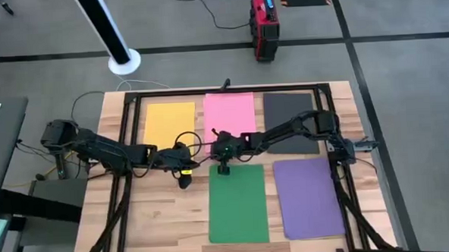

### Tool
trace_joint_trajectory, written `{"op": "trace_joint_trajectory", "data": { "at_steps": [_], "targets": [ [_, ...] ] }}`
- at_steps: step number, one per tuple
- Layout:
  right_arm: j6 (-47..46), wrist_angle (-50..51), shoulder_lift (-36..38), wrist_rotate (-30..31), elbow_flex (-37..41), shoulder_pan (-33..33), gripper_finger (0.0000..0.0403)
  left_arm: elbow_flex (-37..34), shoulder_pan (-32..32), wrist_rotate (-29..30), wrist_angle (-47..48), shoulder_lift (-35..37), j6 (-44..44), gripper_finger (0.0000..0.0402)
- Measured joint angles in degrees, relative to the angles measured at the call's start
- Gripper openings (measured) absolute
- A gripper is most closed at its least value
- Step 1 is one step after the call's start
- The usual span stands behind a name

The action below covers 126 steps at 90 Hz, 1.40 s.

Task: Organize paper
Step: Adjust the stacked pink colored papers, then adjust the green colored paper

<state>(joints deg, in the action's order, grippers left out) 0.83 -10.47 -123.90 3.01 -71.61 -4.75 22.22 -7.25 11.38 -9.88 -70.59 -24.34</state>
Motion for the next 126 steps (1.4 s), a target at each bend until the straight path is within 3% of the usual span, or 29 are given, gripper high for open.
{"op": "trace_joint_trajectory", "data": {
  "at_steps": [83,126],
  "targets": [
    [-2.35,-0.29,-0.14,1.78,-1.09,-0.02,0.0,0.0,0.0,-0.02,0.16,0.0,-0.15,0.0],
    [-1.17,4.42,0.14,0.63,-4.39,2.73,0.0,-0.03,-0.49,-0.11,0.13,0.0,-0.32,0.0]
  ]
}}
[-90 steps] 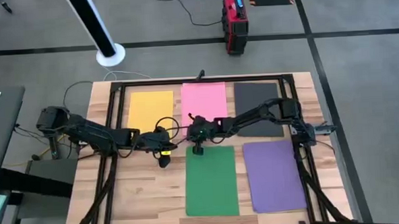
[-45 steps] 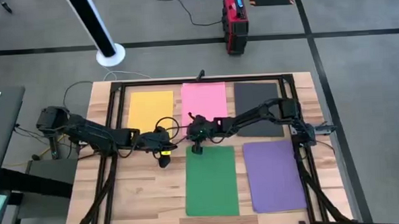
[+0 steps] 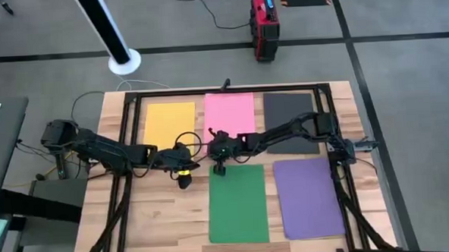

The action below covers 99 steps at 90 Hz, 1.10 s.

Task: Organize paper
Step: Adjust the green colored paper

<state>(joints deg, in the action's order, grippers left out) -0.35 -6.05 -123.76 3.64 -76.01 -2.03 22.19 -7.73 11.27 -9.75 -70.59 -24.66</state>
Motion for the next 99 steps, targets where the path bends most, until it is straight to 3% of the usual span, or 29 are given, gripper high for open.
{"op": "trace_joint_trajectory", "data": {
  "at_steps": [32,62,76,85,99],
  "targets": [
    [5.36,15.42,5.41,-0.68,1.54,3.89,0.0,-0.02,-1.31,1.43,-0.4,-0.04,-0.01,0.0],
    [0.49,10.08,21.4,1.87,21.74,4.16,0.0,-0.02,-1.31,1.64,-4.53,-0.04,1.51,0.0],
    [-5.51,9.57,28.55,-0.76,26.01,5.62,0.0,-0.02,-1.31,0.44,-5.36,-0.04,1.4,0.0],
    [-8.25,9.27,29.05,-4.65,26.72,8.67,0.0,-0.02,-1.31,-0.5,-5.23,-0.04,0.51,0.0],
    [-10.62,8.81,24.47,-5.0,26.87,13.76,0.0,-0.02,-1.14,-1.62,-5.15,-0.04,-1.77,0.0]
  ]
}}
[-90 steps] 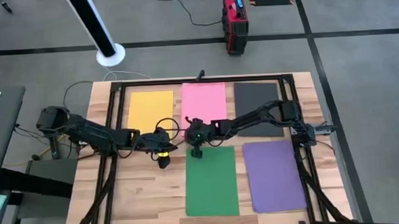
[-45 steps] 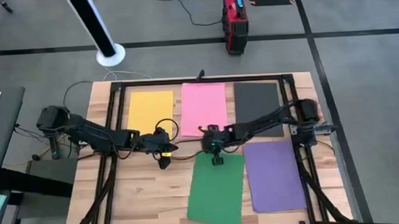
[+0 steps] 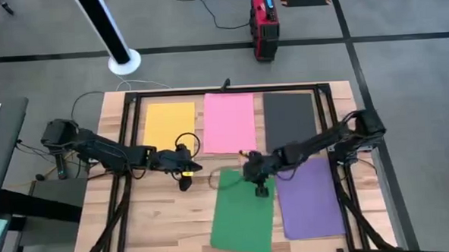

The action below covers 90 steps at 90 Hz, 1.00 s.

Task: Organize paper
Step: Adjust the green colored paper

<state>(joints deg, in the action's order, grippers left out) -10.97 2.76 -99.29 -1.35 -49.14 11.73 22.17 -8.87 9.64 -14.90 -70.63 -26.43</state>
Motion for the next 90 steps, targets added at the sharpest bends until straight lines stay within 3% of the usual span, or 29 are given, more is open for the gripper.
{"op": "trace_joint_trajectory", "data": {
  "at_steps": [23,51,90],
  "targets": [
    [-5.22,-1.22,-6.51,1.29,-2.26,-0.02,0.0,0.0,1.15,-0.62,2.15,0.0,-6.51,0.0],
    [6.21,-0.65,-7.62,0.49,-3.79,-3.44,0.0,0.0,1.15,-0.87,2.66,0.0,-6.33,0.0],
    [9.71,-1.57,-6.92,-1.71,-3.57,-4.4,0.0,0.0,1.15,-0.55,4.05,0.02,-5.87,0.0]
  ]
}}
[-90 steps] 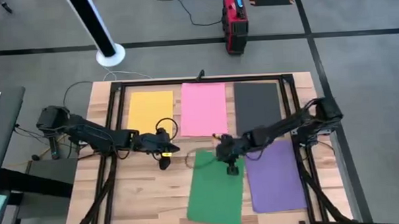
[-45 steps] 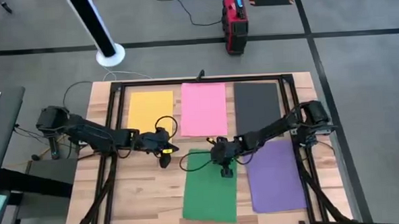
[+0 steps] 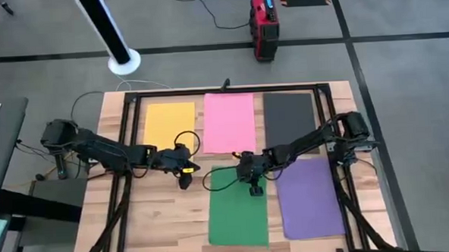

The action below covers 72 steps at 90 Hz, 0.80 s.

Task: Organize paper
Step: Adjust the green colored paper, then move the black colored paper to the bottom left of the table

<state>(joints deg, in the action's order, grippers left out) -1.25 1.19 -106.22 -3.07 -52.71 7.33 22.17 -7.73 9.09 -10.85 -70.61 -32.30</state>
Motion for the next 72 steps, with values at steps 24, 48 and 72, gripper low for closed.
{"op": "trace_joint_trajectory", "data": {
  "at_steps": [24,48,72],
  "targets": [
    [1.3,-0.39,1.17,0.32,0.12,-0.11,0.0,0.0,0.02,0.16,-0.08,0.02,0.51,0.0],
    [1.32,4.54,7.59,4.43,0.11,-0.63,0.0,0.0,0.02,0.21,-0.12,0.02,0.52,0.0],
    [-2.37,18.5,14.97,12.13,0.0,-1.93,0.0002,0.02,0.0,3.59,0.05,0.02,1.11,0.0]
  ]
}}
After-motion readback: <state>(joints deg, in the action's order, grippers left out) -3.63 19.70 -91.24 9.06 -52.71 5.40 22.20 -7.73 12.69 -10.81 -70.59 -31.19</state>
